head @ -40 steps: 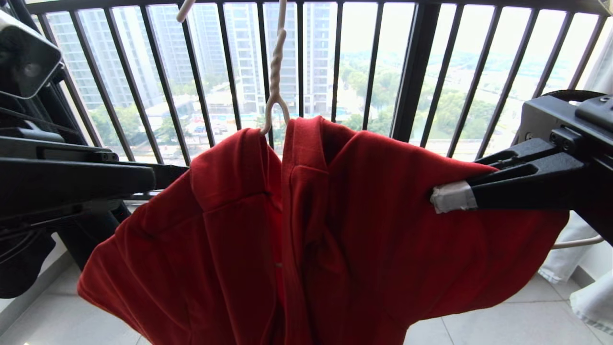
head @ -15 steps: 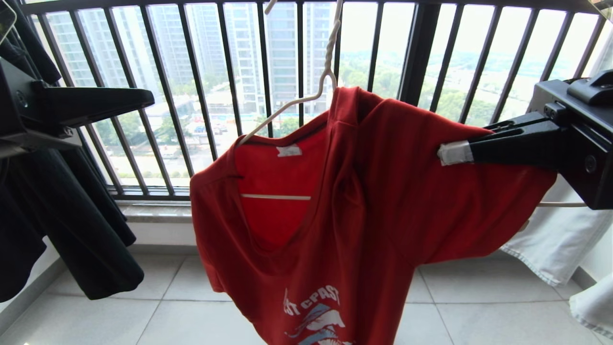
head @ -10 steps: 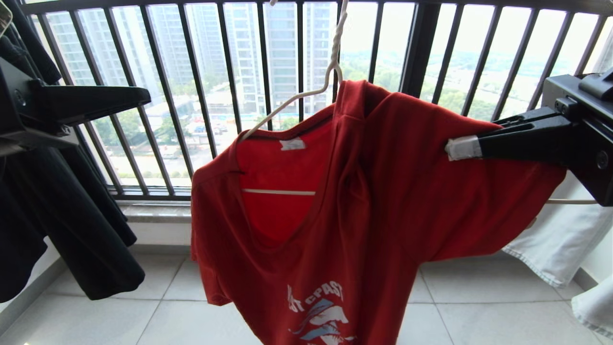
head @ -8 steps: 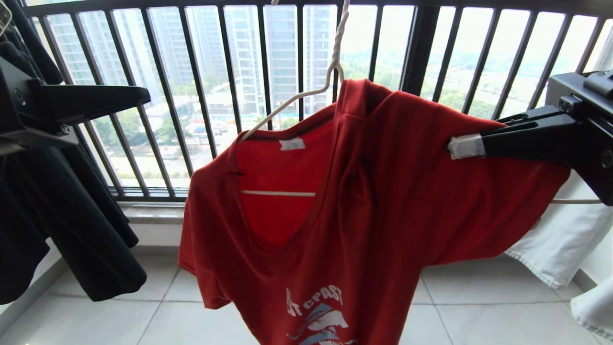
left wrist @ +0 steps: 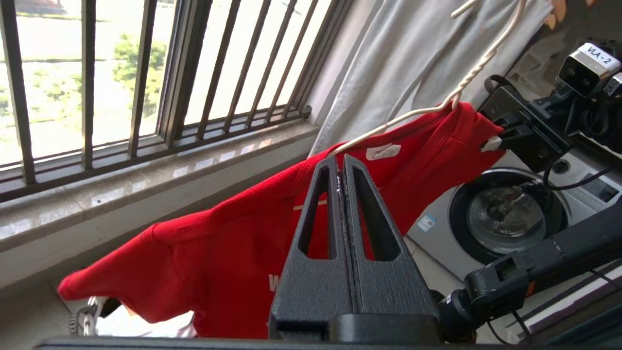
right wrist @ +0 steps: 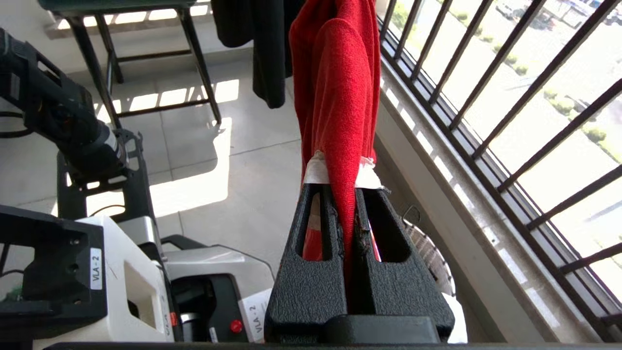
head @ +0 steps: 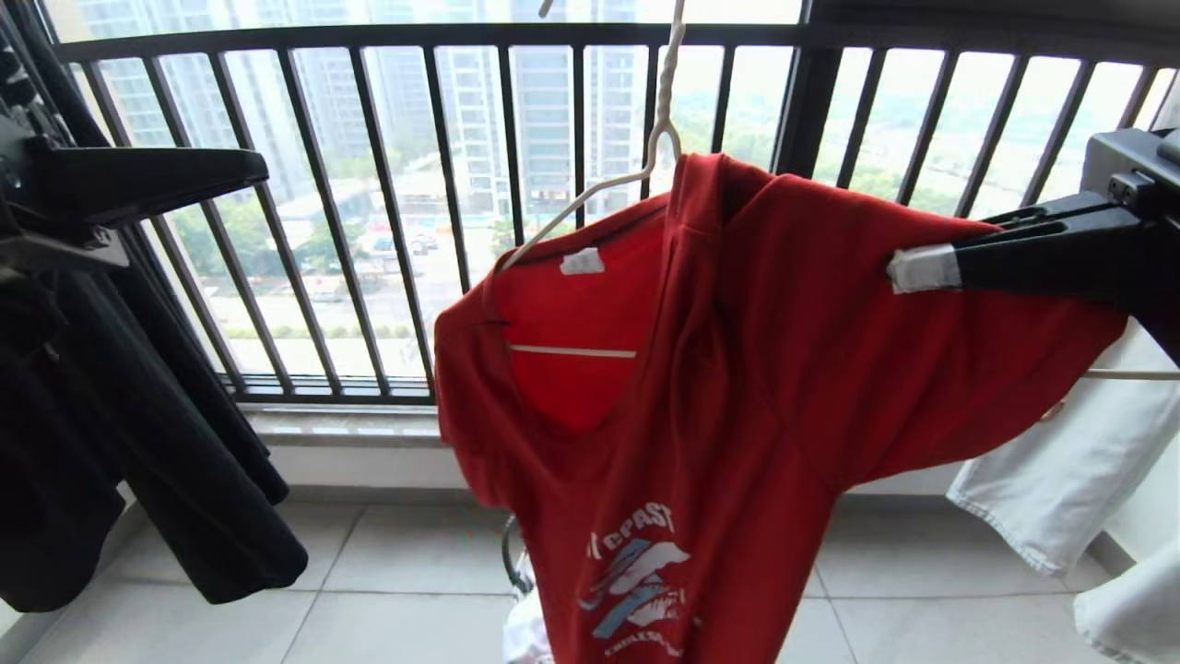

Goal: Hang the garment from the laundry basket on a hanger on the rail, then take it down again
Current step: Hang the clothes rack on the clothesline

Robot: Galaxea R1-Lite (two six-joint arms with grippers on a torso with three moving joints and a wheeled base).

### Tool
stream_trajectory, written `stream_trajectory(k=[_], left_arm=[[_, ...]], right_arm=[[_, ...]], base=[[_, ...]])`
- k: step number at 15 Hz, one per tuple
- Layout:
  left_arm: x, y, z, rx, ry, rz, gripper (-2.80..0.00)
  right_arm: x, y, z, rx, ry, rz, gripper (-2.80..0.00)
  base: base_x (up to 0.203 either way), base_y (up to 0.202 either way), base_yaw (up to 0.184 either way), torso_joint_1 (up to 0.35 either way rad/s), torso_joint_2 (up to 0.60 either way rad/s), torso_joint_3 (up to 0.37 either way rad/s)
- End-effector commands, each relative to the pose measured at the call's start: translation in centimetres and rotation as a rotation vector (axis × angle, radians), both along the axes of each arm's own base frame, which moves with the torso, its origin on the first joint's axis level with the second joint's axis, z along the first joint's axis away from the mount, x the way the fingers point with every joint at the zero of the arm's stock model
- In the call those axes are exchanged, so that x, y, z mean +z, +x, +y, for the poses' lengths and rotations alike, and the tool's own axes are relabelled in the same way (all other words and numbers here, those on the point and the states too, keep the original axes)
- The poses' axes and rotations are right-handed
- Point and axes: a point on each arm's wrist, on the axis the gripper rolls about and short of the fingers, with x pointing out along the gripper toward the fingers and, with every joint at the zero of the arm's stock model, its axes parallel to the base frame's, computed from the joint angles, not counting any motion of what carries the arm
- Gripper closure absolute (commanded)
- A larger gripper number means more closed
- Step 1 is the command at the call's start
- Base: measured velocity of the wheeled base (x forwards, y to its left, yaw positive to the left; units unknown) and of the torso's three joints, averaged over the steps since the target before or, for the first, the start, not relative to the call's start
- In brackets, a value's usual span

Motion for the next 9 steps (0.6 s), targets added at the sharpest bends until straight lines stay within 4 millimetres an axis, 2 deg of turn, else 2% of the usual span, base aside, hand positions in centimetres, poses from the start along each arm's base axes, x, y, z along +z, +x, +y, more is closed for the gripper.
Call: stream_trajectory(k=[1, 5, 8, 9], left_arm=[[-0.06, -0.07, -0.01, -0.005, -0.001, 0.005, 0.0], [0.0, -0.2, -0.02, -0.006, -0.001, 0.003, 0.0], [0.02, -0.22, -0.02, -0.005, -0.001, 0.001, 0.0], [0.01, -0.22, -0.02, -0.007, -0.001, 0.003, 0.0]], right_arm=[[0.04, -0.16, -0.15, -0.001, 0.0, -0.003, 0.0], [0.1, -0.28, -0.3, -0.007, 0.001, -0.007, 0.0], [0.1, -0.27, -0.33, -0.009, 0.001, -0.007, 0.0], [0.1, -0.27, -0.33, -0.009, 0.001, -0.007, 0.0]], base=[[0.0, 0.0, 0.0, 0.12, -0.43, -0.1], [0.0, 0.0, 0.0, 0.218, -0.44, -0.204], [0.0, 0.0, 0.0, 0.071, -0.48, -0.218], [0.0, 0.0, 0.0, 0.241, -0.5, -0.219]])
